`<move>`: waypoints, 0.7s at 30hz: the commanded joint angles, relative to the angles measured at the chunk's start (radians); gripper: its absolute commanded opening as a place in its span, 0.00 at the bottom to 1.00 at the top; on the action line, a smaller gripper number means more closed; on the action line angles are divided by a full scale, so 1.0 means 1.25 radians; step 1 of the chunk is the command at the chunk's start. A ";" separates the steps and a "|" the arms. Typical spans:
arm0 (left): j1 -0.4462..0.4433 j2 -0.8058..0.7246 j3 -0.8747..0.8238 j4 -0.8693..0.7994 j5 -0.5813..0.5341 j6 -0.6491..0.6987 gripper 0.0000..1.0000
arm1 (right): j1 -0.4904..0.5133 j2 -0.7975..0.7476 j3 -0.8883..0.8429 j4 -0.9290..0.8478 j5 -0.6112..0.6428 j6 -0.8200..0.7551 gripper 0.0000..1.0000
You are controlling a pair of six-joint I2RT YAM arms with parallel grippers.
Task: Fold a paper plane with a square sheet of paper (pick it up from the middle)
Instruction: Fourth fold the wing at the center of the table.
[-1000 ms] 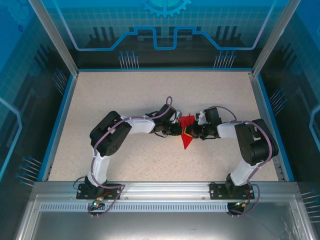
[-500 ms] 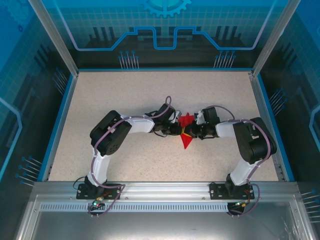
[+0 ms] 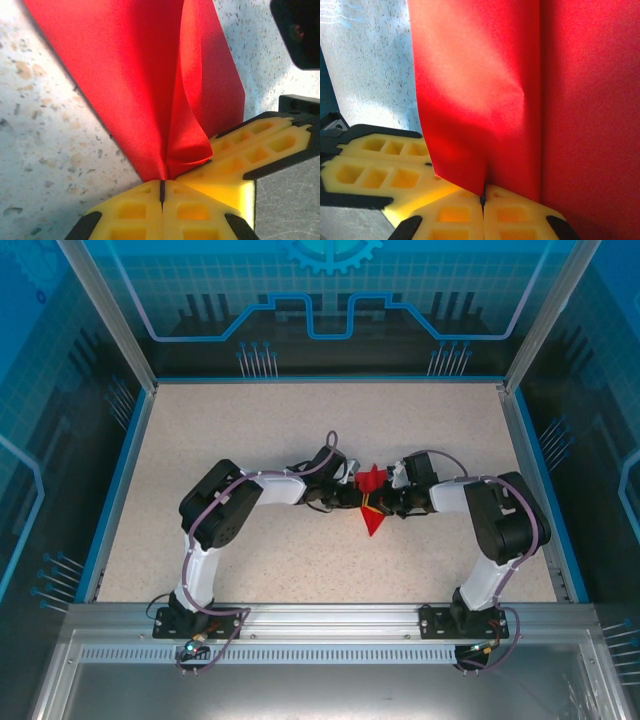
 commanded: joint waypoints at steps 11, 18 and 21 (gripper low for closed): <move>0.012 -0.091 -0.004 -0.027 -0.025 -0.005 0.28 | 0.013 0.016 0.011 -0.031 0.009 -0.034 0.10; 0.012 -0.075 0.038 -0.052 -0.030 0.006 0.38 | 0.014 0.006 0.003 -0.028 0.009 -0.052 0.13; 0.013 -0.057 0.062 -0.064 -0.029 0.007 0.39 | 0.014 0.004 -0.001 -0.022 0.007 -0.060 0.18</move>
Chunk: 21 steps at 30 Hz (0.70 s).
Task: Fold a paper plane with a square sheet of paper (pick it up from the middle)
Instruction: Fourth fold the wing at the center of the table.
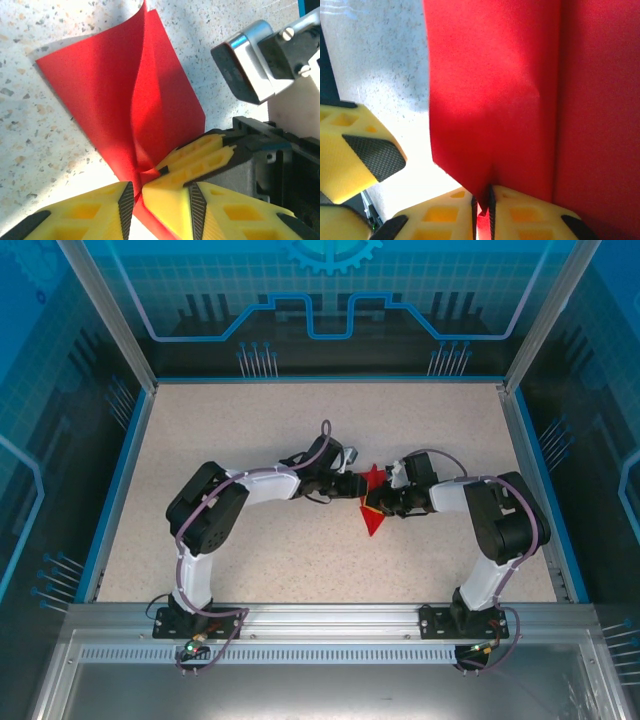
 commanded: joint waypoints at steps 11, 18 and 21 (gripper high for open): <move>0.009 0.075 0.134 -0.128 -0.030 0.011 0.42 | 0.014 -0.014 -0.018 -0.020 0.023 -0.048 0.26; 0.010 0.099 0.154 -0.189 -0.041 0.021 0.42 | 0.014 -0.016 -0.025 -0.006 0.021 -0.048 0.24; 0.011 0.112 0.154 -0.185 -0.029 0.022 0.42 | 0.015 -0.016 -0.026 -0.005 0.021 -0.047 0.23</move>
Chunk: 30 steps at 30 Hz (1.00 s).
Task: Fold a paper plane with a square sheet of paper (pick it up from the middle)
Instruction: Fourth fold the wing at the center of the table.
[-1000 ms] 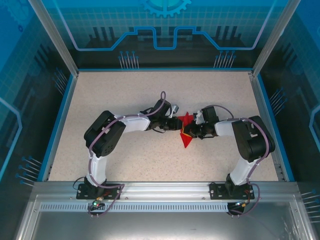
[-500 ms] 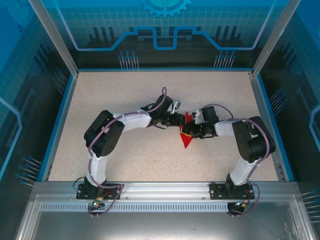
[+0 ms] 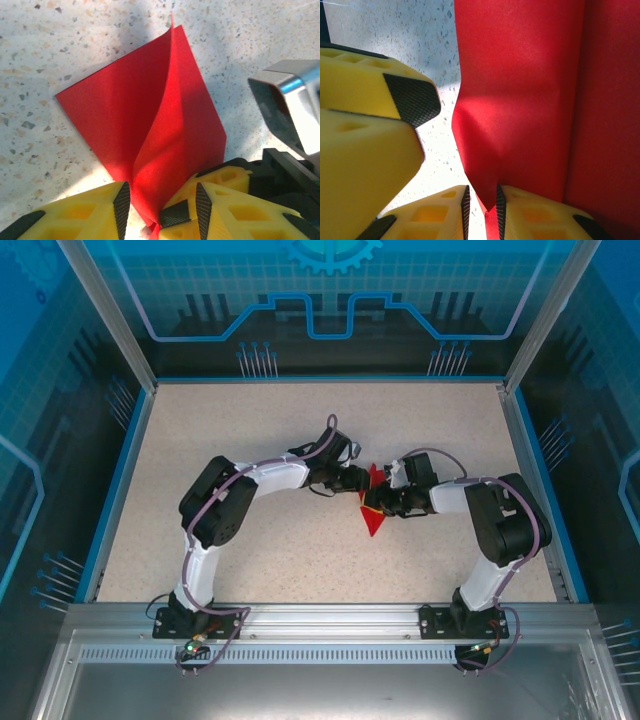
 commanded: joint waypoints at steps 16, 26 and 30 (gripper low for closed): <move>0.005 0.059 0.035 -0.019 0.057 -0.001 0.26 | 0.010 -0.006 -0.018 -0.019 0.024 -0.012 0.15; 0.007 0.064 0.043 -0.038 0.049 0.010 0.07 | 0.010 -0.009 -0.020 -0.021 0.023 -0.015 0.14; 0.010 0.066 0.047 -0.052 0.036 0.023 0.03 | 0.009 -0.017 -0.018 -0.028 0.022 -0.018 0.14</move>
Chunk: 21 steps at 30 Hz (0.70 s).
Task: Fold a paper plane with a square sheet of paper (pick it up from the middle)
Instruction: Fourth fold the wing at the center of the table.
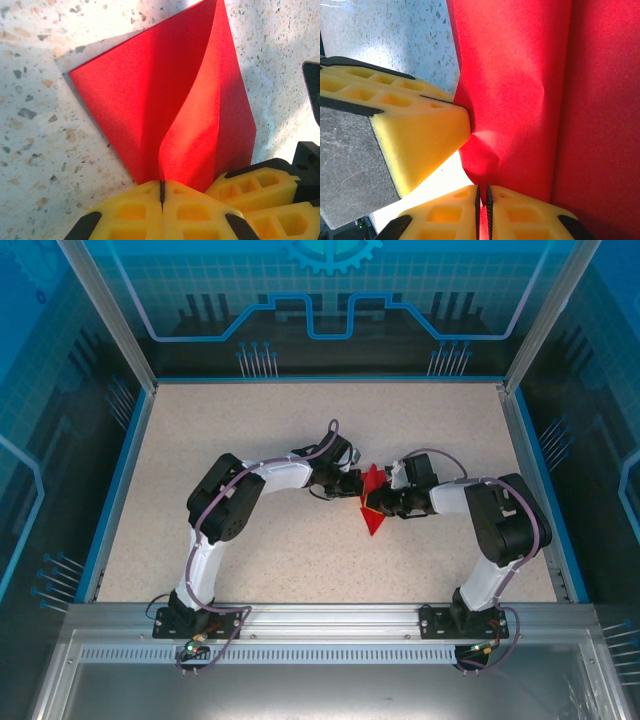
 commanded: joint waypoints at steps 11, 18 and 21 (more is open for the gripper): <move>0.005 0.051 0.047 -0.067 -0.032 0.057 0.00 | 0.014 -0.081 -0.019 -0.045 -0.012 -0.014 0.18; 0.008 0.060 0.046 -0.066 -0.038 0.063 0.00 | 0.018 -0.140 -0.048 -0.089 -0.002 -0.023 0.17; 0.011 0.061 0.045 -0.066 -0.039 0.063 0.00 | 0.027 -0.142 -0.057 -0.090 -0.003 -0.020 0.16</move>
